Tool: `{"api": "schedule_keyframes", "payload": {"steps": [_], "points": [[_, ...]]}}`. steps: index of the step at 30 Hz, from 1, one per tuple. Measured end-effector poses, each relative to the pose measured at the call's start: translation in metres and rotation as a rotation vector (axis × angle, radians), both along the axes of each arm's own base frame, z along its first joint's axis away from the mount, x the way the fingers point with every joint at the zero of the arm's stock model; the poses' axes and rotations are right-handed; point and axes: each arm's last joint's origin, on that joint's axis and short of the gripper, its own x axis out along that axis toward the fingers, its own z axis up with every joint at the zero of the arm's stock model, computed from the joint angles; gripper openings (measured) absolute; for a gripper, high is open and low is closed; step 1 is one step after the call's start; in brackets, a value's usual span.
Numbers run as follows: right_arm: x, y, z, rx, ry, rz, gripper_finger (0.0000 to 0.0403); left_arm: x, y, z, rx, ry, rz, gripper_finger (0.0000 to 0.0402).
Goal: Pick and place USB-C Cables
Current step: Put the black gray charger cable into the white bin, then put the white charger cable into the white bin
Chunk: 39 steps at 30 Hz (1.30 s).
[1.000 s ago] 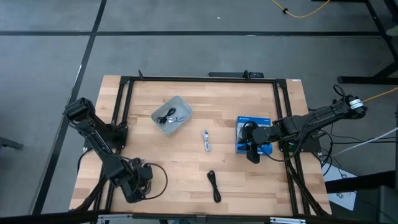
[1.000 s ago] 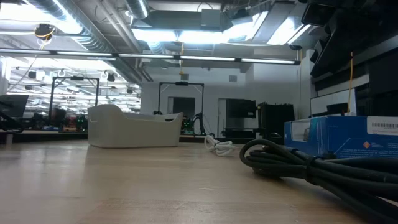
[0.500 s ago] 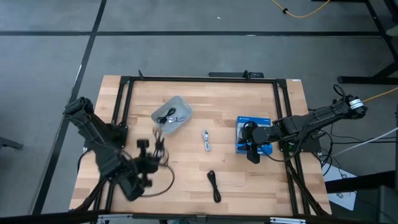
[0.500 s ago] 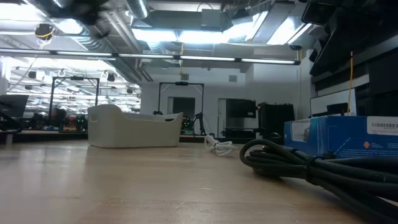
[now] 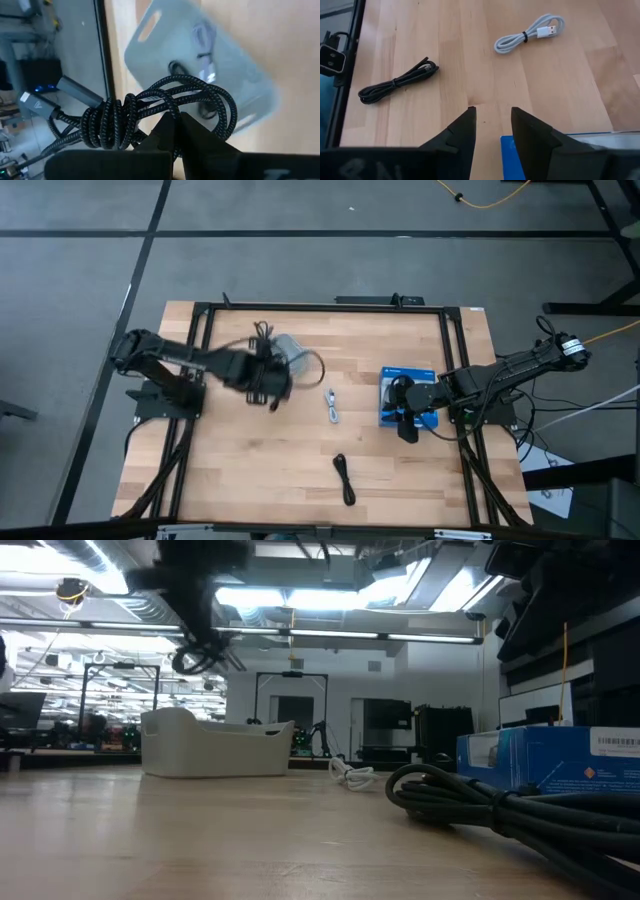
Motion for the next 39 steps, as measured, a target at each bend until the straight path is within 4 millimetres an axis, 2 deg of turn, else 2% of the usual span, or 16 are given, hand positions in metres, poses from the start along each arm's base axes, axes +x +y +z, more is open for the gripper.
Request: {"api": "schedule_keyframes", "payload": {"steps": [4, 8, 14, 24, 30, 35, 39], "points": [[0.0, 0.0, 0.0, -0.006, 0.0, 0.006, 0.0127, 0.008, 0.03, 0.0, -0.063, 0.058, -0.114, 0.0002], [-0.001, 0.0, -0.001, -0.005, 0.008, 0.004, 0.0127, 0.017, 0.047, -0.004, -0.162, 0.079, -0.273, 0.0013], [-0.001, 0.0, -0.001, -0.004, 0.011, 0.002, 0.0127, 0.021, 0.064, -0.016, -0.245, 0.102, -0.221, 0.0036], [-0.001, 0.0, -0.001, 0.0, 0.019, 0.004, 0.0127, 0.027, 0.068, -0.027, -0.209, 0.133, -0.133, 0.0044], [-0.002, 0.0, -0.001, 0.0, 0.024, 0.005, 0.0127, 0.021, 0.054, -0.019, -0.273, 0.001, 0.065, 0.0044], [-0.002, 0.0, -0.002, -0.001, 0.028, 0.005, 0.0127, 0.012, 0.02, -0.011, -0.488, -0.085, 0.213, 0.0045], [-0.002, 0.0, -0.002, 0.006, 0.029, -0.002, 0.0127, 0.009, -0.012, -0.009, -0.637, -0.097, 0.263, 0.0045]]}}
